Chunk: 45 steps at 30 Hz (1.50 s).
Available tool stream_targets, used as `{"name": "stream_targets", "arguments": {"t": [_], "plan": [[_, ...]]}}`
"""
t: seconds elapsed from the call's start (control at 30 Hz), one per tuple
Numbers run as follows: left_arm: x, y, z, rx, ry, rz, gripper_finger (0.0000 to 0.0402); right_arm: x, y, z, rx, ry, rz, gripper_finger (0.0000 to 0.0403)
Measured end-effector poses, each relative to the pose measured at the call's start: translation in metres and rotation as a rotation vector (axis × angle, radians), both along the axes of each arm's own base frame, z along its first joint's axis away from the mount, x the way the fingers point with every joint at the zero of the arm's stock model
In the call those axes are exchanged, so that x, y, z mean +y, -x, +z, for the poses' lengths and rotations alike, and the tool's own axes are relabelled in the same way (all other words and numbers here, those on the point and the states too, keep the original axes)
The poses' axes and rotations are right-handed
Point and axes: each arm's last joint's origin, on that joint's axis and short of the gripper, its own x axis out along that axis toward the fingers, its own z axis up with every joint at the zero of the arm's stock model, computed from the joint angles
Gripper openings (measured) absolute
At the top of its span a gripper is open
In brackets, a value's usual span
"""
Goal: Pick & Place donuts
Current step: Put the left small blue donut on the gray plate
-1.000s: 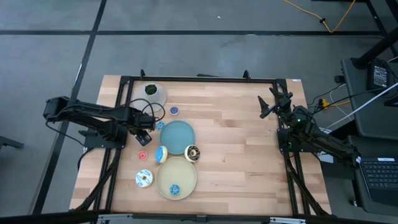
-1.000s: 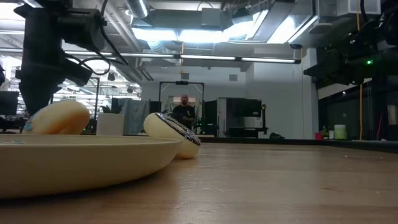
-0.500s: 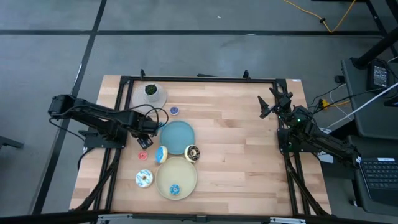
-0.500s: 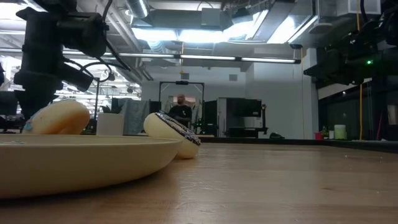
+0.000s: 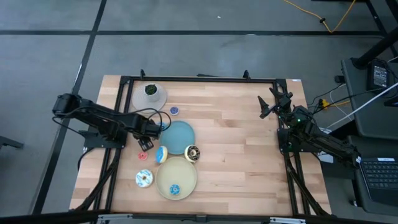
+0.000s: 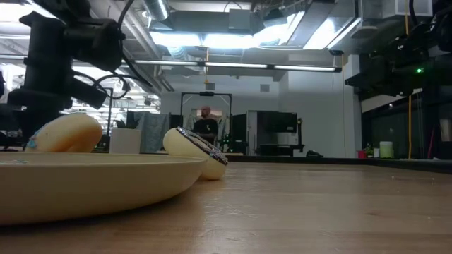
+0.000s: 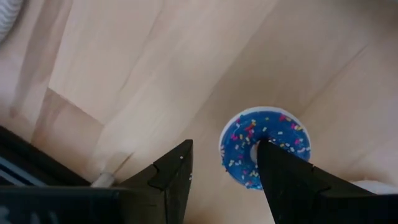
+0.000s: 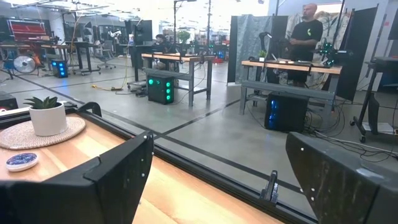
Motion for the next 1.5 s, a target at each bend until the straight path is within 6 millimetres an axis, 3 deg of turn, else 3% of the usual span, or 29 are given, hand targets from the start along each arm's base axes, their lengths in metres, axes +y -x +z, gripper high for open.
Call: {"name": "stream_targets", "arguments": {"t": [0.37, 0.83, 1.5], "plan": [[-0.001, -0.0017, -0.0018, 0.003, 0.032, -0.023, 0.0166, 0.0, 0.0, 0.0, 0.0, 0.0, 0.0, 0.0365], [-0.0009, -0.0017, -0.0018, 0.005, 0.032, -0.044, 0.0072, 0.0, 0.0, -0.0001, 0.0, 0.0, 0.0, 0.0365], [0.0, -0.0021, -0.0015, 0.0, -0.001, -0.048, 0.0003, 0.0, 0.0, -0.0001, 0.0, 0.0, 0.0, 0.0365]]}}
